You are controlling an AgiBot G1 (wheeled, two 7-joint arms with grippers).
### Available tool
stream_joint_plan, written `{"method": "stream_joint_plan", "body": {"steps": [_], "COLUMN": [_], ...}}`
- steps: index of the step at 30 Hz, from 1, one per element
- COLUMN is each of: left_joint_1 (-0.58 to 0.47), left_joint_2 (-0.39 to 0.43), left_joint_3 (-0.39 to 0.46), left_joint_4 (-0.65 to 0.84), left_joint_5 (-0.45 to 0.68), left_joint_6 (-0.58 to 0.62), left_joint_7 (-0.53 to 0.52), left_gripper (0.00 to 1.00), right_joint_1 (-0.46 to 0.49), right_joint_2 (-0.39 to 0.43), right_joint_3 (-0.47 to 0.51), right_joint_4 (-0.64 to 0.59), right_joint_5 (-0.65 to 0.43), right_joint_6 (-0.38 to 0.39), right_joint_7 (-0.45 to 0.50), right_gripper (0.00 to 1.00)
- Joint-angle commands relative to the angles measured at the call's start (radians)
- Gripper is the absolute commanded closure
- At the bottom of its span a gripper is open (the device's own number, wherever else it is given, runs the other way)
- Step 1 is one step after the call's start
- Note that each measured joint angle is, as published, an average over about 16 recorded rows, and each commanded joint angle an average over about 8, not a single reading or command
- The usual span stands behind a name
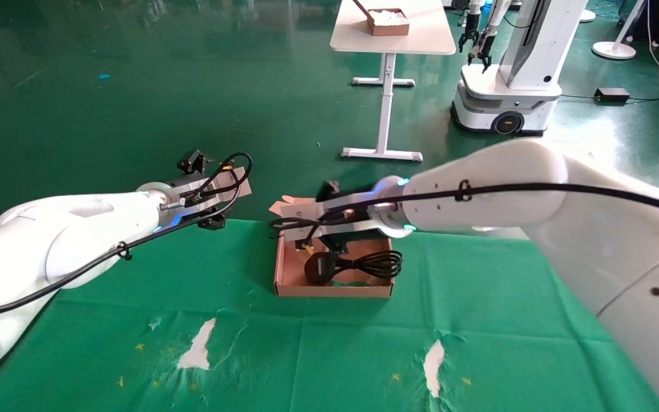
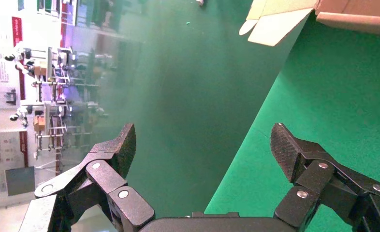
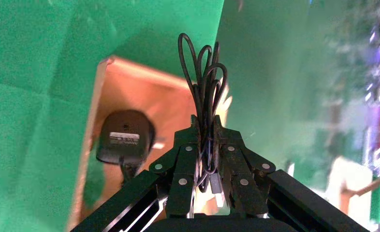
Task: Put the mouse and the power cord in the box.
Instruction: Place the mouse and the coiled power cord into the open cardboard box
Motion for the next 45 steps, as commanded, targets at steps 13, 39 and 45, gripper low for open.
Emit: {"method": "stream_joint_plan", "body": {"steps": [13, 39, 45], "left_joint_1": [0.0, 0.001, 0.001], "left_joint_2": [-0.003, -0.002, -0.002], "left_joint_3": [0.002, 0.001, 0.001], "left_joint_4": [-0.006, -0.005, -0.005], "left_joint_5": [0.011, 0.008, 0.008], "left_joint_6": [0.0, 0.001, 0.001], "left_joint_7": [-0.012, -0.01, -0.01], "left_gripper": [0.0, 0.0, 0.0], "right_joint_1": [0.0, -0.075, -0.144], "right_joint_2": [-0.003, 0.082, 0.158], "right_joint_3": [-0.111, 0.008, 0.094], "right_joint_4": [-0.051, 0.032, 0.096], "right_joint_5": [0.036, 0.139, 0.241], "right_joint_6": [0.075, -0.024, -0.096], "right_joint_7": [0.072, 0.08, 0.097], "right_gripper": [0.0, 0.0, 0.0]}}
